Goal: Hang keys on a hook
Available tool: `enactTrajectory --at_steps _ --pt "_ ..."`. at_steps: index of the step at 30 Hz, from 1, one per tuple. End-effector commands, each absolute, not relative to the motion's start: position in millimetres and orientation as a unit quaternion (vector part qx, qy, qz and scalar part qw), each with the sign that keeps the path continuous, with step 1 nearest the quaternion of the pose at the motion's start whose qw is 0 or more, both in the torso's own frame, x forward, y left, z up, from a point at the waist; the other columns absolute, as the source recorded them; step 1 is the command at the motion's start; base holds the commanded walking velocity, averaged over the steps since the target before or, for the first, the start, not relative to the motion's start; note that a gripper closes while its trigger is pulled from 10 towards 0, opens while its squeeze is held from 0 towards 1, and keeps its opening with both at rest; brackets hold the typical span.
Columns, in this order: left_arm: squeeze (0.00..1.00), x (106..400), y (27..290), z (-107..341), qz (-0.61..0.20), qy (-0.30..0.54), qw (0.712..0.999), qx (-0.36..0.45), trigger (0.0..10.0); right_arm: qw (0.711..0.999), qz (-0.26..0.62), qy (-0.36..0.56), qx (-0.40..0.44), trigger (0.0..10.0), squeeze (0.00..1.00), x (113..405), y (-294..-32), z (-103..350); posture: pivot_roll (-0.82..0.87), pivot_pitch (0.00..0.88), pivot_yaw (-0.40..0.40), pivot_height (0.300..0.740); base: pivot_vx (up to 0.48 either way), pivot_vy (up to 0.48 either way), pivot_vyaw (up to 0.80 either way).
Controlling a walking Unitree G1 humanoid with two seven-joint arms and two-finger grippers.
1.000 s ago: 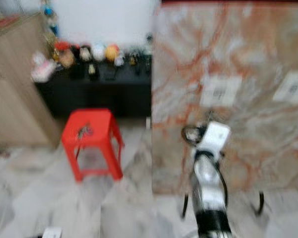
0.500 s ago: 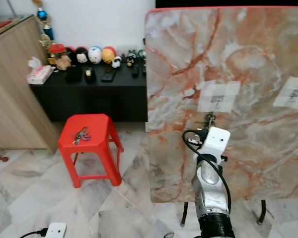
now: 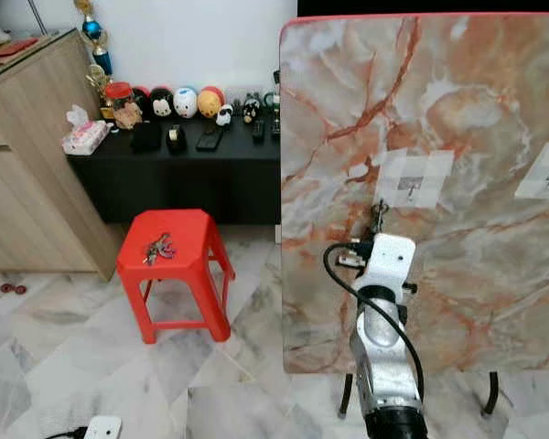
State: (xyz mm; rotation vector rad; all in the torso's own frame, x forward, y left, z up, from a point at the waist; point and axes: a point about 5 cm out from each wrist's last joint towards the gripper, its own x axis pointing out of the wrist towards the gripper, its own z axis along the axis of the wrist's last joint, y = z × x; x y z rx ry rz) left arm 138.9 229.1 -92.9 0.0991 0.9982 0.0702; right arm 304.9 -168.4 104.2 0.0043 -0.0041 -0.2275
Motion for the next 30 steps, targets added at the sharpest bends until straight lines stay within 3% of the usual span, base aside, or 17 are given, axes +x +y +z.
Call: enactTrajectory --at_steps 1,14,30 --pt "0.0 137 228 -94 0.026 0.487 0.871 0.056 10.0 0.993 -0.113 -0.022 -0.006 10.0 0.0 308 -167 116 -0.14 0.0 0.012 0.74 0.0 0.0 0.0" --pt "0.0 137 227 -94 0.02 0.487 0.871 0.059 10.0 0.982 -0.188 0.008 0.001 10.0 0.0 301 -189 106 -0.14 0.0 0.017 0.74 0.0 0.0 0.0" --pt "0.0 137 229 -94 0.022 0.488 0.87 0.064 10.0 0.986 -0.168 0.003 0.003 10.0 0.0 305 -185 110 -0.14 0.0 0.016 0.74 0.0 0.0 0.0"
